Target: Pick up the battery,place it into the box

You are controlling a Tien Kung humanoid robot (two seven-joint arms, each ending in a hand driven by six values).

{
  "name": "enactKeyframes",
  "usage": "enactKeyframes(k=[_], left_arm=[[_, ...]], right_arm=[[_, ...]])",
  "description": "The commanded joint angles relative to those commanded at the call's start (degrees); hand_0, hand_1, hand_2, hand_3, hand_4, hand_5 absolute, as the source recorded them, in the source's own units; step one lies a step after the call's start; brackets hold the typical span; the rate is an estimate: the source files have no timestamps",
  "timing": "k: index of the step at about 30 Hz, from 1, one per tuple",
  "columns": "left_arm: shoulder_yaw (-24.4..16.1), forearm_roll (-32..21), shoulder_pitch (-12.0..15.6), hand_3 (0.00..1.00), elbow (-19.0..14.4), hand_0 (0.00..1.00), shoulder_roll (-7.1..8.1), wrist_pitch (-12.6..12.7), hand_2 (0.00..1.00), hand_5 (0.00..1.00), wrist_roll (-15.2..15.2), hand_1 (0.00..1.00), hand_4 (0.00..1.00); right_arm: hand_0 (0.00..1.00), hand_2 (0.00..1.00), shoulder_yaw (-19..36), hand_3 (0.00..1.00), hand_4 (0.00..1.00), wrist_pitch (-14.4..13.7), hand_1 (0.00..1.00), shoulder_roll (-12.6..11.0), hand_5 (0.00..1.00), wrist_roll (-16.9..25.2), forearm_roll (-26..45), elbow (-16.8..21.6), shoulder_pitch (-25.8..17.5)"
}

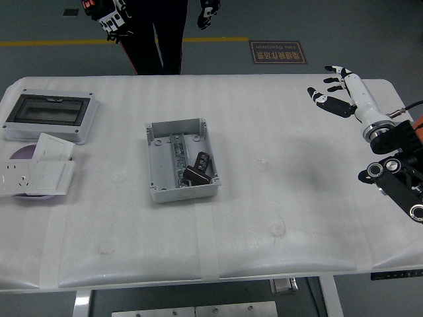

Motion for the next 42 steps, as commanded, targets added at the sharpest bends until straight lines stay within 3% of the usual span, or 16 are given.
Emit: enactKeyframes(k=[17, 42], left_arm=[[-1.0, 0.9, 0.4, 0.478, -0.1, 0.512, 0.02, 0.1, 0.574, 0.516, 0.3, 0.642, 0.565], [-2.5, 3.1, 1.1, 0.479, -0.2, 0.51, 2.18, -0.5, 0.573, 0.509, 1.2, 0.641, 0.567]], right_arm=[[0.81, 0.749, 11.1, 0.848, 0.771, 0.2, 0.682, -1.8, 0.487, -0.1, -1.7, 3.7, -4.9], [0.806, 0.748, 15.5, 0.838, 0.772, 0.2, 0.679, -1.1, 0.495, 0.1, -2.2, 4.1, -10.0]])
